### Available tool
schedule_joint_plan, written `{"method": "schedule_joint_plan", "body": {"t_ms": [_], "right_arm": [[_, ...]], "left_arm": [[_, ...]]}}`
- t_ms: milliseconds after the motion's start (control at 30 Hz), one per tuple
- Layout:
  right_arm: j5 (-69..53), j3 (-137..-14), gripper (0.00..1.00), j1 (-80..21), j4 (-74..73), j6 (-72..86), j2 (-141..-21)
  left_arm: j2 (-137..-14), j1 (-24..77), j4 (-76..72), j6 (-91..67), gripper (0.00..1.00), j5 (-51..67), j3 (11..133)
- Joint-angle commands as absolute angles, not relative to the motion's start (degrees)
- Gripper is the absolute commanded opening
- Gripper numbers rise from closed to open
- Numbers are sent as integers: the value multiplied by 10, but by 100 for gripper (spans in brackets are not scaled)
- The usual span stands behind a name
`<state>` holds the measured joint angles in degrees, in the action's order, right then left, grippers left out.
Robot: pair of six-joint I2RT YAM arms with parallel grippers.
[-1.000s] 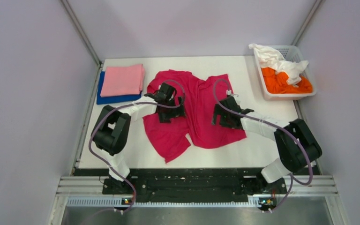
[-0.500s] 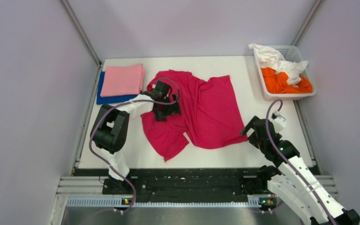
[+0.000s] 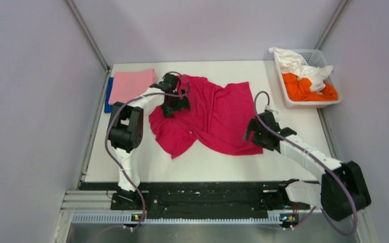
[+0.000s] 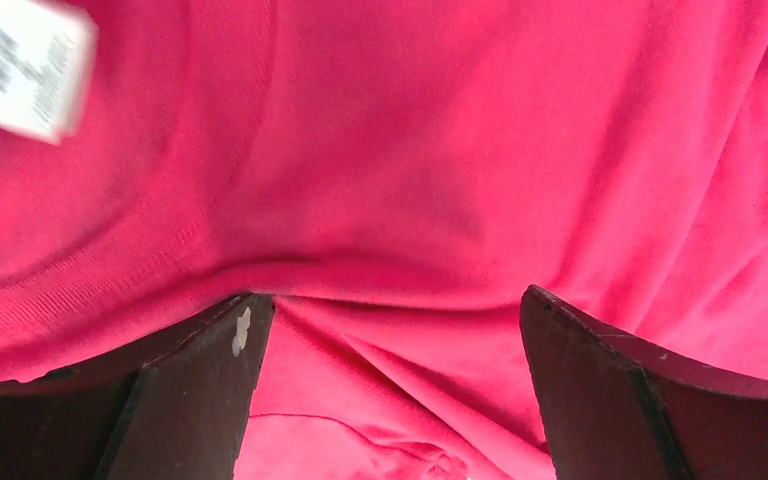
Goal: Fold and stack the t-shirts
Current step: Flatten out the tshirt
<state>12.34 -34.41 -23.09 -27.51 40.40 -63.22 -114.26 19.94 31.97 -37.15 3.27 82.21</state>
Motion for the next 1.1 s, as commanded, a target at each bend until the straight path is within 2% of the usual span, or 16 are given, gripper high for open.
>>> {"method": "schedule_joint_plan", "body": {"t_ms": [0, 100, 233, 400, 567, 700, 800, 933, 1067], "right_arm": [[85, -414, 88, -221, -191, 364, -728], [84, -443, 86, -217, -194, 343, -788], [81, -463, 84, -216, -194, 334, -815], [83, -439, 84, -216, -194, 336, -786], [91, -393, 83, -216, -223, 361, -722], [130, -357, 81, -216, -284, 389, -641], [123, -330, 74, -216, -301, 400, -597], [85, -297, 63, -216, -291, 410, -584], [64, -282, 58, -216, -275, 409, -587]], "left_arm": [[-1200, 163, 368, -327, 98, 13, 914], [-1172, 166, 368, -307, 98, 26, 911], [-1081, 175, 357, -304, 98, 15, 840], [-938, 191, 348, -332, 99, 5, 708], [-853, 214, 413, -369, 98, -44, 603], [-819, 247, 442, -399, 89, -65, 526], [-811, 271, 422, -418, 85, -49, 494], [-828, 285, 369, -436, 76, -5, 477], [-857, 291, 343, -441, 69, 7, 474]]}}
